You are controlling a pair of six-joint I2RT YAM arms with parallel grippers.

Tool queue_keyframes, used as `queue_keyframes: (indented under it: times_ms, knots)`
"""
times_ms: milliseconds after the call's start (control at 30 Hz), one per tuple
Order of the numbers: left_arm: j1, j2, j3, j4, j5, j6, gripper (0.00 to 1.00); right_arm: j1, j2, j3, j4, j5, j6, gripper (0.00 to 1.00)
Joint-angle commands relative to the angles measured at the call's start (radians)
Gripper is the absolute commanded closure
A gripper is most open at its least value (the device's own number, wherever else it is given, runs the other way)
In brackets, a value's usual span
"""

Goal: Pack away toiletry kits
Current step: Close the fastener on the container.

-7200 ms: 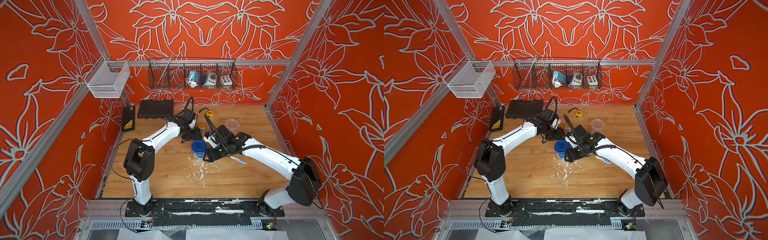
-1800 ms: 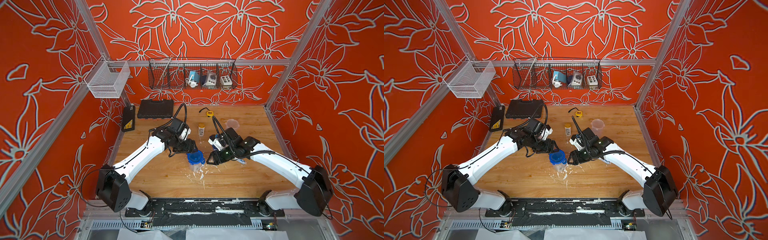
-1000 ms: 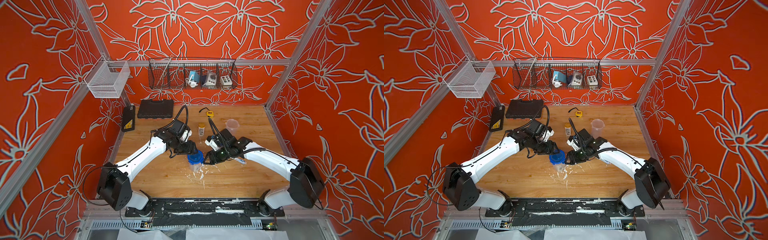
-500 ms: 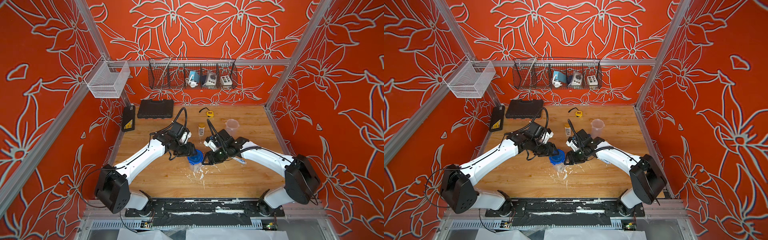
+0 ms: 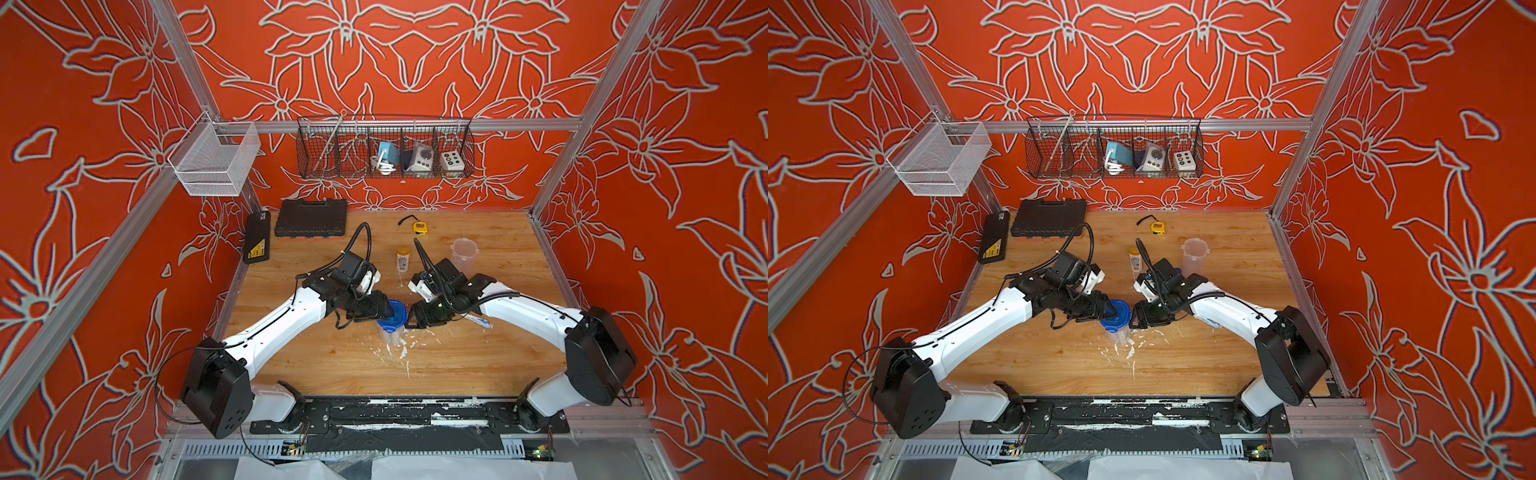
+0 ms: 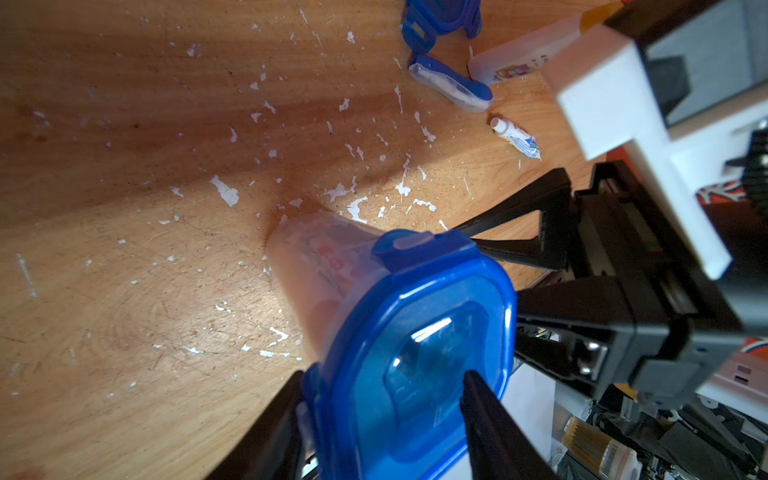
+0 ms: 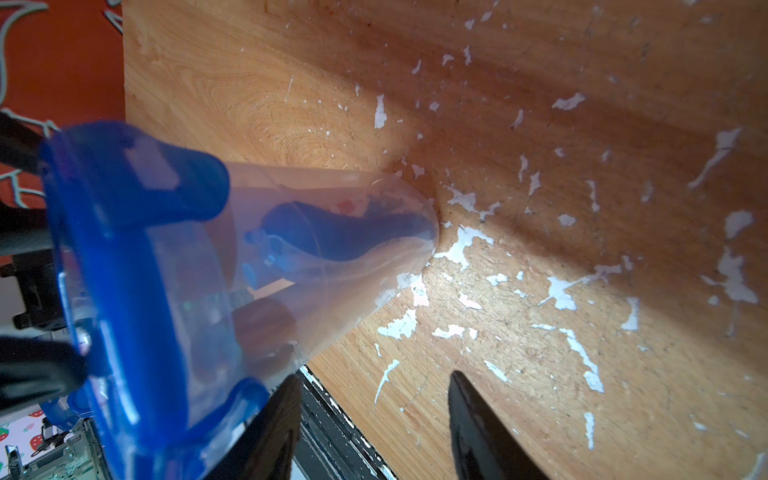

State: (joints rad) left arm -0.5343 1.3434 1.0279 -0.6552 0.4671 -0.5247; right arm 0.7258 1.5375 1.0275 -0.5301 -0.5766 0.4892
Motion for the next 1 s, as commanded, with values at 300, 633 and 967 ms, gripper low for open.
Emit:
queue_keyframes:
  times_ms: [300, 633, 967]
  knots:
    - [-0.032, -0.007, -0.009, 0.008, 0.083, -0.007, 0.32, 0.012, -0.006, 0.011, 0.074, -0.016, 0.011, 0.42]
    - [-0.031, 0.003, 0.09, -0.127, -0.086, 0.064, 0.02, 0.008, -0.069, 0.014, -0.03, 0.034, -0.028, 0.41]
    - [-0.029, -0.012, 0.127, -0.232, -0.297, 0.085, 0.02, -0.002, -0.153, 0.018, -0.162, 0.11, -0.056, 0.31]
